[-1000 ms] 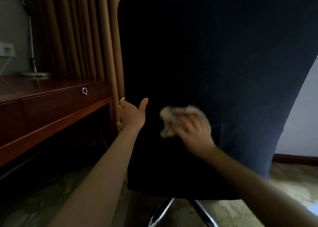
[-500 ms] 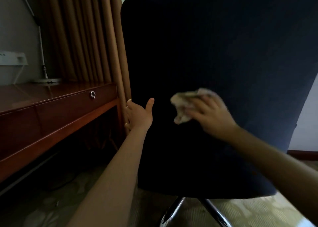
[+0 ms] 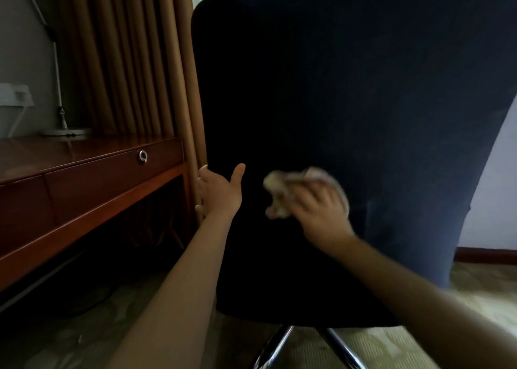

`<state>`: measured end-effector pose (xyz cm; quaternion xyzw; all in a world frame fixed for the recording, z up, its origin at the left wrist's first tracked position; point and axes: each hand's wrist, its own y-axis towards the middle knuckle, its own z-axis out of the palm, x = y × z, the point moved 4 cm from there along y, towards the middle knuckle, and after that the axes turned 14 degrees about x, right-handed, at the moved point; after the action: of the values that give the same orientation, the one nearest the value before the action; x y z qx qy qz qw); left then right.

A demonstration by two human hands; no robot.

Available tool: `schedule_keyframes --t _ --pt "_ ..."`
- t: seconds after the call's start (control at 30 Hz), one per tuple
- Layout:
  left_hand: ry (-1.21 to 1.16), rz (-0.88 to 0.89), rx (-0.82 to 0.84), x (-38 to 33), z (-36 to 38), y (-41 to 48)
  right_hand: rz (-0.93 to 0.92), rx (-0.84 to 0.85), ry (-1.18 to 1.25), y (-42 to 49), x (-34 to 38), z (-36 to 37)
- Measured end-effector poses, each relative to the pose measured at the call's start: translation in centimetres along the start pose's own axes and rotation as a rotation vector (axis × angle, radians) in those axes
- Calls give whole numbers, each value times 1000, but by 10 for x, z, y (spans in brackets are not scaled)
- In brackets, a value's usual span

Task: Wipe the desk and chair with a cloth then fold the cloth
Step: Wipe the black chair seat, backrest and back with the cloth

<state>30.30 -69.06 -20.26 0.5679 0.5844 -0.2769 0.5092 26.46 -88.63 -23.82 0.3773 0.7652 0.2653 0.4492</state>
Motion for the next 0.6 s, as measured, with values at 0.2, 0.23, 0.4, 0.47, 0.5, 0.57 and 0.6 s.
schedule_keyframes --t 0.2,0.23,0.4,0.47,0.5,0.57,0.6 --pt "-11 23 23 1 -1 -2 -491 507 -101 -87 54 54" --pt "-11 24 27 1 0 -1 -504 497 -113 -81 49 51" --pt "10 12 -19 1 1 0 -248 118 -80 21 -12 -9" --pt "17 6 -5 1 1 1 -141 -20 -67 65 -46 -45" --pt "12 11 13 1 1 2 -86 -85 -48 84 -62 -64" --pt "-5 38 52 2 1 4 76 -186 7 111 -89 -96" --pt "-6 49 55 3 0 4 177 -218 52 116 -98 -104"
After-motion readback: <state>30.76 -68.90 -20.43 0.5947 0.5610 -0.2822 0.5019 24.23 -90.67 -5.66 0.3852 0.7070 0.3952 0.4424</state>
